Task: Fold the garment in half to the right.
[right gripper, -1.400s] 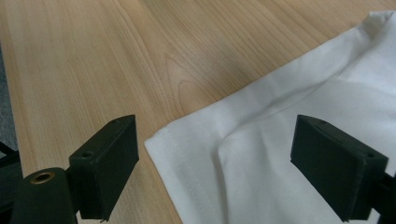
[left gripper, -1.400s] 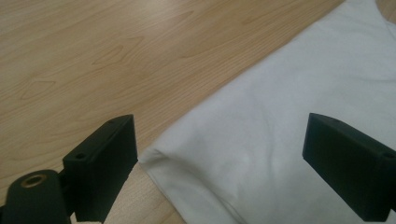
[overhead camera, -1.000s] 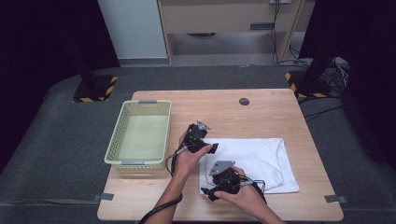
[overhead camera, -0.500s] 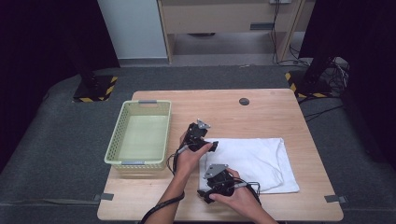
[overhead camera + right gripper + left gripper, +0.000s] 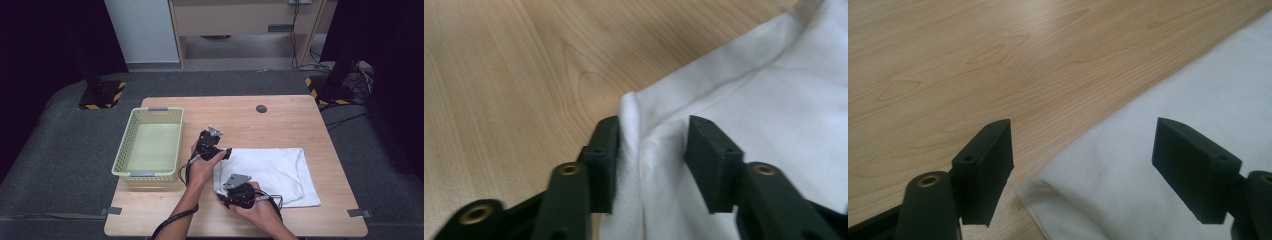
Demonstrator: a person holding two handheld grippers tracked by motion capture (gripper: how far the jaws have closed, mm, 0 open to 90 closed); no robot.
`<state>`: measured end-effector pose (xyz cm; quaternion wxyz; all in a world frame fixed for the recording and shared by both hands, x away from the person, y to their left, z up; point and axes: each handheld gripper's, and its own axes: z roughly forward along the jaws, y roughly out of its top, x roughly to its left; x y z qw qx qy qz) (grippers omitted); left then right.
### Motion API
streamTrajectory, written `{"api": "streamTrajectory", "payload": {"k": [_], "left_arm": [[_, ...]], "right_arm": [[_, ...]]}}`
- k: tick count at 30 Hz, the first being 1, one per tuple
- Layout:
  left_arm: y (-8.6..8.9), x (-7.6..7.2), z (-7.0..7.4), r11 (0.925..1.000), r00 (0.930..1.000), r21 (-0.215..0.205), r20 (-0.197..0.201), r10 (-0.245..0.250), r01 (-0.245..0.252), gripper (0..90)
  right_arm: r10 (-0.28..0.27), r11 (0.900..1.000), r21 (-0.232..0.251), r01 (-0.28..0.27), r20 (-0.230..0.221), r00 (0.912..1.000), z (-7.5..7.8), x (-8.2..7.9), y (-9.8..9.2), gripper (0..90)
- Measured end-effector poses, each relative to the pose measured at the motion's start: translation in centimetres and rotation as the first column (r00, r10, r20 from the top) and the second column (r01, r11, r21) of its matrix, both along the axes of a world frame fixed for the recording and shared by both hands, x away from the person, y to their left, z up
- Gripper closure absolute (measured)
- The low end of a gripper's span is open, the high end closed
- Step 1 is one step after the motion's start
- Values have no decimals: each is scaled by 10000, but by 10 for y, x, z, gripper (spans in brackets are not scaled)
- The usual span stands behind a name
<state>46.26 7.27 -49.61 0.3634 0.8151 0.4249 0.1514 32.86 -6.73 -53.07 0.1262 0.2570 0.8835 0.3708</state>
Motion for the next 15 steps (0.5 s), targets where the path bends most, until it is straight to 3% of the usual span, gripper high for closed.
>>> {"api": "streamTrajectory", "payload": {"k": [6,8,10,15], "left_arm": [[-5,5,-3,9999,9999,-38,-25,-137,137,244],[-6,8,-4,9998,9998,-104,-65,-189,188,234],[-6,9,-8,9998,9999,93,-76,-153,154,228],[-3,9,-18,9998,9998,204,-176,83,-80,228]], "right_arm": [[-214,9997,-105,217,323,9993,0,2,-3,772],[-198,9998,14,197,343,9992,-1,3,-5,795],[-236,9997,101,233,309,9992,-2,3,-6,802],[-461,9989,-77,464,427,9980,-1,2,-4,804]]}}
